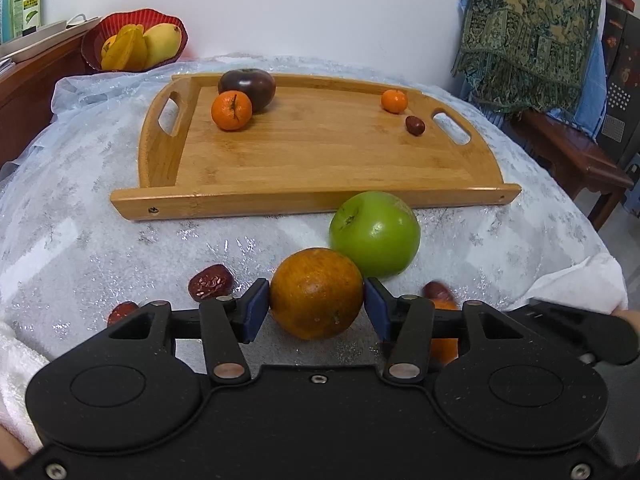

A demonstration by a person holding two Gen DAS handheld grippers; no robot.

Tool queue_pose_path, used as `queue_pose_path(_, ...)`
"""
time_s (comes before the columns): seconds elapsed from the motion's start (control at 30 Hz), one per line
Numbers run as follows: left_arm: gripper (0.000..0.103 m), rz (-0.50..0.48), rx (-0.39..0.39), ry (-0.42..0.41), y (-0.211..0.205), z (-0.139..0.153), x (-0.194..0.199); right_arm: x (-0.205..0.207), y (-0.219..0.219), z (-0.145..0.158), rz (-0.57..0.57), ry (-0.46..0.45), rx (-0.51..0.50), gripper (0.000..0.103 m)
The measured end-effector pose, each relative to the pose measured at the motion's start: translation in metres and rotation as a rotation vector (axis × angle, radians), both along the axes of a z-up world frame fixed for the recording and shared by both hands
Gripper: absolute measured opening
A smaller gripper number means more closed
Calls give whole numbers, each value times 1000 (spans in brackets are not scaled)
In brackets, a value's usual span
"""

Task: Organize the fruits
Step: 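Grasp a tangerine with the right gripper while the left gripper holds the large orange, then carry the large orange and tangerine over the bamboo tray with both grippers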

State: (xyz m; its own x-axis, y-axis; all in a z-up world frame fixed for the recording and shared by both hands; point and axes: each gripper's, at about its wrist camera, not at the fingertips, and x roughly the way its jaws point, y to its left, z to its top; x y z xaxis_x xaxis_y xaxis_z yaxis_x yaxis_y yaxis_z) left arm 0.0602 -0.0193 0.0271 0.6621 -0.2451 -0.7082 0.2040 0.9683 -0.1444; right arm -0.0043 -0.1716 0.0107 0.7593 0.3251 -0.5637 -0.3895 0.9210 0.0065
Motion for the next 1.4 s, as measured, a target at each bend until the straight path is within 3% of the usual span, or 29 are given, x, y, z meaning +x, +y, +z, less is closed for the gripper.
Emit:
queue_pose_path(0.4,49,-1,44,-11,-12,-9,0,9,-43,4,-155,-13,26,40)
queue_pose_path(0.6,48,4,80,-50,-15,-3,-10,11,-47,5,-172,-33,47,40)
queue_pose_path(1.4,49,4,44,-78,-12,20,-21,9,-54,16,-208,-48,107,40)
